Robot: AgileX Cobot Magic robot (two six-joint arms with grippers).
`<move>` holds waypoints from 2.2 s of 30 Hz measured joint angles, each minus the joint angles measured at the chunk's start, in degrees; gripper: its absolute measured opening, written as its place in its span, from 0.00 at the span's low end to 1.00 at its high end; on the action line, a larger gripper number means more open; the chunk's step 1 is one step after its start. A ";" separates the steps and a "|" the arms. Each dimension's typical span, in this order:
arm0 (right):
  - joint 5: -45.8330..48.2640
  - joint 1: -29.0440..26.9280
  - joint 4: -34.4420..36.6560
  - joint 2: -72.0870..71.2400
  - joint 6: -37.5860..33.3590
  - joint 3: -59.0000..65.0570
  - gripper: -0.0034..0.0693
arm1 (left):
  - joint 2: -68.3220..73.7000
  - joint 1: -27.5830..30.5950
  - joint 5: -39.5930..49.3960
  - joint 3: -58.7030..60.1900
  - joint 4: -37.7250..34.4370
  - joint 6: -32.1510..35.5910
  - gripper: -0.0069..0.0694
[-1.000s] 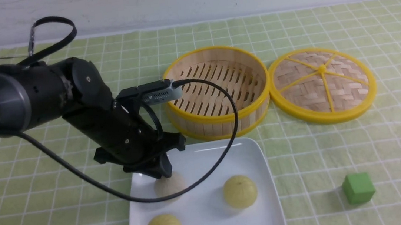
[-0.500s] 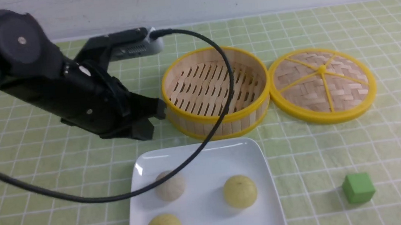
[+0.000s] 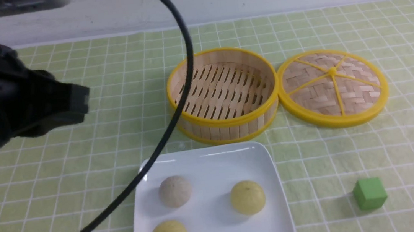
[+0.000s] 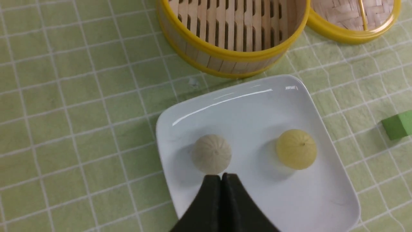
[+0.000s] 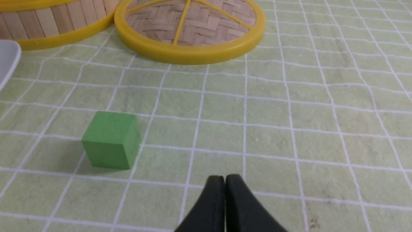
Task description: Put the steamed buns into the plate on the green tablecloth.
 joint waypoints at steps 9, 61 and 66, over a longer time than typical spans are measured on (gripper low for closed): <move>-0.02 0.00 0.16 0.00 0.00 0.00 0.10 | -19.29 0.00 4.00 9.63 1.75 -0.12 0.09; -0.13 0.00 0.16 0.00 0.00 0.02 0.18 | -59.22 17.69 -36.00 69.13 15.72 -12.10 0.13; -0.13 0.00 0.16 0.00 0.00 0.02 0.19 | -59.22 17.69 -35.62 69.08 15.76 -12.11 0.13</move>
